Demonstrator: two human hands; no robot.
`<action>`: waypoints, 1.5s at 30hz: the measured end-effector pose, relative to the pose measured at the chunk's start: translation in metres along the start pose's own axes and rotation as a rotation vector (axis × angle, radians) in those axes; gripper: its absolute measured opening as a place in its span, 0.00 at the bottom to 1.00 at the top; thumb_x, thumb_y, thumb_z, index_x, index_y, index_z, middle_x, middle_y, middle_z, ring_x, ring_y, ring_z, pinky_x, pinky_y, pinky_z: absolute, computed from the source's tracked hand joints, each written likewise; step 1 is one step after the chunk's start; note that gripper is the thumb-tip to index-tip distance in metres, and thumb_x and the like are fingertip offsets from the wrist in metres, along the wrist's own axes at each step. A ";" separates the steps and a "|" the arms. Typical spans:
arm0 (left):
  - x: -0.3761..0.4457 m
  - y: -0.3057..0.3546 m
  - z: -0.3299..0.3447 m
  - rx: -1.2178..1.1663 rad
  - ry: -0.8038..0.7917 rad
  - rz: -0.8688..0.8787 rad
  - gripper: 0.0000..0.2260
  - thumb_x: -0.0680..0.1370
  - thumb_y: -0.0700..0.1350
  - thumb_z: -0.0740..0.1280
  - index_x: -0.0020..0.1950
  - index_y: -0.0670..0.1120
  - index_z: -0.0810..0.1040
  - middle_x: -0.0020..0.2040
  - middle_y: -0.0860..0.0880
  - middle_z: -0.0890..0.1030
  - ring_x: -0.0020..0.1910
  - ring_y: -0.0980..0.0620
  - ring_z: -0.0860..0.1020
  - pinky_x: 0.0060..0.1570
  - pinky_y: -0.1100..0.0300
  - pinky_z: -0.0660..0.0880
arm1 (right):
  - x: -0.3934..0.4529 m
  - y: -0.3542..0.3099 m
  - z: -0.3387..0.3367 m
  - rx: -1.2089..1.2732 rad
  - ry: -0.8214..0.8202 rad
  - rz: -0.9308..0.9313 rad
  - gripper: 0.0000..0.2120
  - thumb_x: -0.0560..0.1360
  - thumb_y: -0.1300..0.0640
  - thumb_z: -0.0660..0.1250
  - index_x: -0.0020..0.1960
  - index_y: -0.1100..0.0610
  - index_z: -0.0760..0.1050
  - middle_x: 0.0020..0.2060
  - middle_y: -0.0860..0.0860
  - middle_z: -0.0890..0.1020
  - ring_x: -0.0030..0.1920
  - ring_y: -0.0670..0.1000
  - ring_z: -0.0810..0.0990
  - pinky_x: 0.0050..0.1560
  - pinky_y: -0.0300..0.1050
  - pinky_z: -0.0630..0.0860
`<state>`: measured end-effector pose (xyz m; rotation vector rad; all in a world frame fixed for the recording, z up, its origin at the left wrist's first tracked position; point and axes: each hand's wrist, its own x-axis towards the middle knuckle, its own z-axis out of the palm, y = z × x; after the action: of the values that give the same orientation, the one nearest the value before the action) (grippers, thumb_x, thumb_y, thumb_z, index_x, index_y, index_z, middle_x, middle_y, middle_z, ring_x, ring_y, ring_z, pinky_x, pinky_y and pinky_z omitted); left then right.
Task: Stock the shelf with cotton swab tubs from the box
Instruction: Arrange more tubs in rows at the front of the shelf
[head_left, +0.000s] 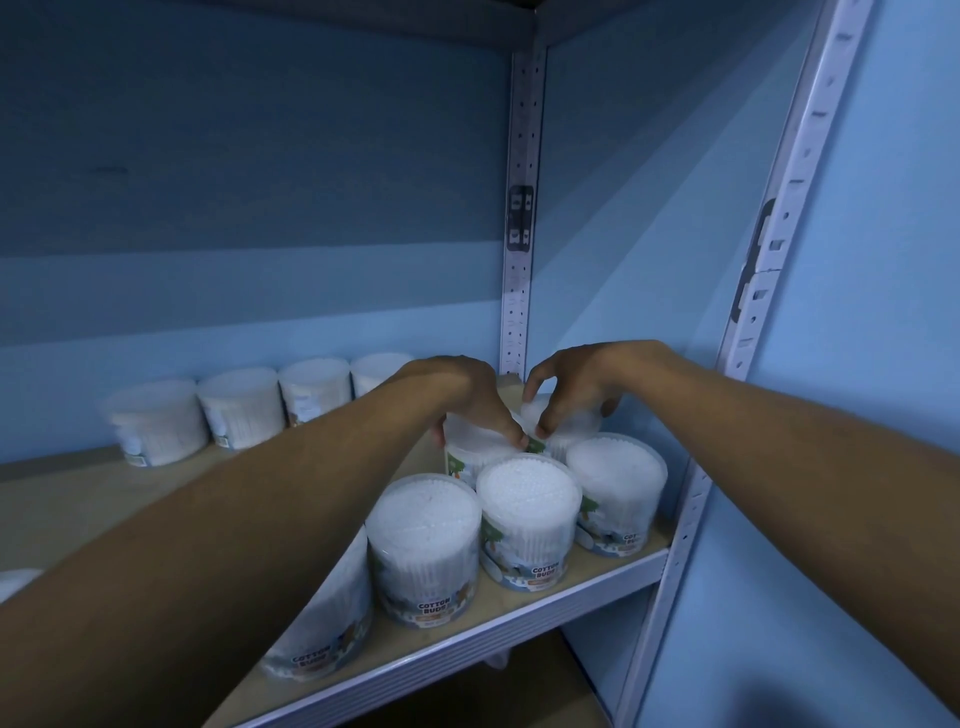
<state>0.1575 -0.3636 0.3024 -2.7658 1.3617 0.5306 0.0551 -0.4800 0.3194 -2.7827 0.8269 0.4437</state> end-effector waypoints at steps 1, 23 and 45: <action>0.000 0.001 0.000 -0.001 0.000 -0.001 0.31 0.65 0.67 0.74 0.53 0.46 0.71 0.51 0.45 0.73 0.35 0.44 0.85 0.50 0.54 0.82 | -0.001 0.000 0.000 -0.003 -0.004 0.001 0.29 0.68 0.46 0.78 0.66 0.41 0.73 0.64 0.46 0.69 0.60 0.56 0.77 0.56 0.52 0.82; -0.019 -0.043 -0.018 0.103 0.188 -0.003 0.30 0.72 0.64 0.69 0.66 0.45 0.74 0.59 0.48 0.78 0.42 0.50 0.81 0.44 0.57 0.80 | 0.009 -0.029 -0.009 -0.128 0.133 -0.093 0.26 0.75 0.42 0.70 0.71 0.45 0.70 0.70 0.47 0.71 0.66 0.51 0.72 0.56 0.42 0.67; -0.020 -0.170 -0.023 0.178 0.275 -0.050 0.34 0.74 0.60 0.69 0.77 0.51 0.62 0.73 0.49 0.66 0.70 0.49 0.67 0.60 0.55 0.69 | 0.095 -0.135 0.020 0.008 0.251 -0.208 0.35 0.72 0.41 0.72 0.75 0.43 0.62 0.72 0.54 0.66 0.68 0.58 0.71 0.67 0.54 0.71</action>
<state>0.2845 -0.2460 0.3071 -2.7917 1.3059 0.0233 0.2024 -0.4106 0.2832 -2.9144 0.5722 0.0567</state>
